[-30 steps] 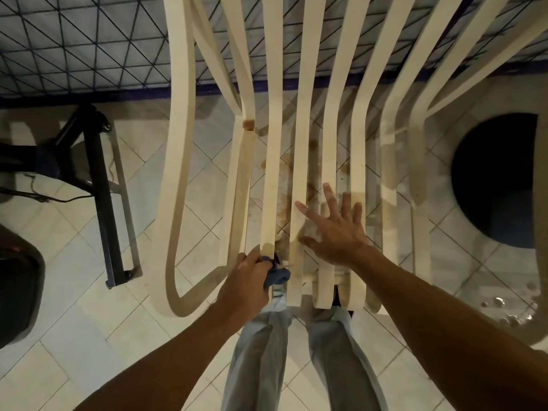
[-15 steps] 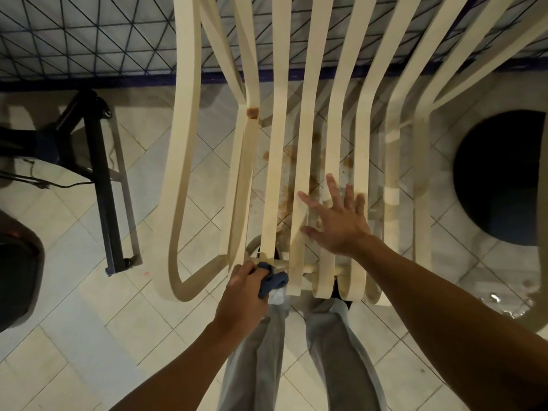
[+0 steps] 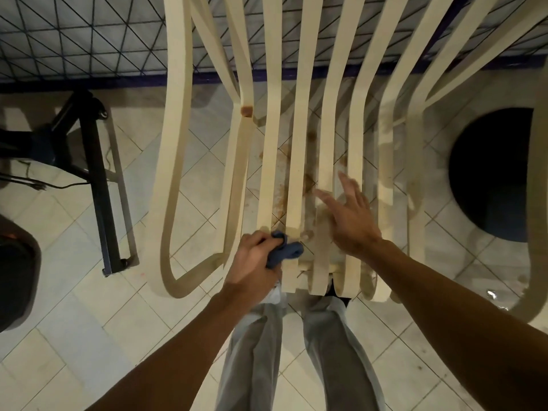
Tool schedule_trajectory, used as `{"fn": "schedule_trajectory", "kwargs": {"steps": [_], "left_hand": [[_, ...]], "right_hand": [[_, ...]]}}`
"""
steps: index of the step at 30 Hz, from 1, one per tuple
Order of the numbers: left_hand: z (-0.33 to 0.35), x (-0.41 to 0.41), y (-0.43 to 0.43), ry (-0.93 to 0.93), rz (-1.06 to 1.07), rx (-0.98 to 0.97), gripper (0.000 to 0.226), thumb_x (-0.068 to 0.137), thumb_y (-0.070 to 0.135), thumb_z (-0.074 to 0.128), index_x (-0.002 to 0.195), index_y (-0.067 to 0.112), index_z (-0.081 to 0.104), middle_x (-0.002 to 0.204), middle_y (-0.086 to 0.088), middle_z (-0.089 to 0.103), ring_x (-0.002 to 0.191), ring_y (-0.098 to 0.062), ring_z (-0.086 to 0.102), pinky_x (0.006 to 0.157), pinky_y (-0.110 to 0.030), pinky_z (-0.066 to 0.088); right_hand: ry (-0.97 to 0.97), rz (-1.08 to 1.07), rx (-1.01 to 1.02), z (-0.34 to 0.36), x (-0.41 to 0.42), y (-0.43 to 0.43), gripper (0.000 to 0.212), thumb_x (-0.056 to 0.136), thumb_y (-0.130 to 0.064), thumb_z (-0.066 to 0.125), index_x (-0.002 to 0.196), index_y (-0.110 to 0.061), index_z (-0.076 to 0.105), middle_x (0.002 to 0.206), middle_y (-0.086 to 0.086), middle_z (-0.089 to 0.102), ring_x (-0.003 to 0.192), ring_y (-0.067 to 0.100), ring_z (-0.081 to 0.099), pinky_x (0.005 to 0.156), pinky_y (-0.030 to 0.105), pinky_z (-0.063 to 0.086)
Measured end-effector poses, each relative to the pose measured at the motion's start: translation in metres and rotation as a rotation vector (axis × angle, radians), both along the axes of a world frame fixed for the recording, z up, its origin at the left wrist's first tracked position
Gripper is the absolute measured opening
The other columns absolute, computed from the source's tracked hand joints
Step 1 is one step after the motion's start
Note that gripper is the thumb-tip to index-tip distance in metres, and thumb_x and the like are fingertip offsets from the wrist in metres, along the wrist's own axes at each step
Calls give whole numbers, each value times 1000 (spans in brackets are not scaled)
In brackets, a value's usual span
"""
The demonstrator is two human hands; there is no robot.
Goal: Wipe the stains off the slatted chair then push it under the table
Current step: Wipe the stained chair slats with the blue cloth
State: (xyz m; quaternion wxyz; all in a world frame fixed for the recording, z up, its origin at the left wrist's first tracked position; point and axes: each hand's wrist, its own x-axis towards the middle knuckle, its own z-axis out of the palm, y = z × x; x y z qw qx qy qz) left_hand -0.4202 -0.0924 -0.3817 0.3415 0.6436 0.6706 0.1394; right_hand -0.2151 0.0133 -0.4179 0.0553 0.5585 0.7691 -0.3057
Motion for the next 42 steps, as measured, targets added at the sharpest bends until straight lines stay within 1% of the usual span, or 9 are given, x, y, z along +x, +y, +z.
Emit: {"fn": "schedule_trajectory", "kwargs": {"steps": [5,16,19,21,25,30,35,38,42], "left_hand": [[-24,12,11,91,-190,-51,26,78,4,63,98,19,69,97,1,61,87,-26,55,74,-42,51],[-14,15,-35,18,-277,-81,18,74,5,65,89,15,71,90,3,62,93,-9,44,80,-21,35],[-12,11,-34,-5,-264,-190,20,84,10,60,100,15,71,98,-1,60,96,-16,48,85,-32,47],[-6,9,-25,-68,-203,-238,18,84,14,61,98,16,73,92,1,60,89,-15,54,79,-34,51],[13,1,8,-206,117,-257,21,83,7,71,101,20,72,92,9,61,83,-5,60,77,-16,51],[16,-21,81,-269,560,-233,32,84,10,73,116,15,69,98,-5,71,80,-16,66,86,-33,58],[11,-44,161,-129,587,7,30,86,8,70,116,13,69,95,0,68,92,-17,66,91,-24,53],[0,-53,203,-166,640,81,31,86,-5,61,112,12,68,101,-1,64,102,-15,57,84,-10,43],[-30,-66,249,-38,744,95,28,78,0,62,105,-3,61,109,-22,57,91,-22,57,73,-22,47]], "right_hand": [[-90,111,-49,-6,23,-4,84,93,-2,52,153,-43,8,163,6,-13,148,28,-21,121,51,4],[-52,18,-88,-2,14,-4,63,100,-19,44,152,-42,18,164,7,-6,149,28,-18,118,61,10],[-67,12,-57,0,11,-4,63,98,-15,45,151,-41,21,163,10,1,150,29,-13,119,59,10],[-68,-9,-11,1,8,-1,57,97,-18,45,147,-39,31,161,13,11,150,32,-3,118,59,14],[-55,-70,34,7,-1,8,39,97,-29,46,135,-32,49,155,14,26,146,35,15,118,55,18],[76,-148,3,14,-22,35,35,98,-29,48,133,-26,55,150,11,33,140,32,26,114,49,29],[236,-123,-16,11,-55,67,36,97,-25,54,133,-22,54,143,8,41,136,27,32,112,43,33],[211,-105,-35,6,-69,88,44,95,-31,55,138,-27,49,148,10,36,140,30,25,115,47,30],[64,-34,-53,2,-75,114,61,94,-39,55,149,-34,30,161,12,13,148,39,2,119,56,15]]}}
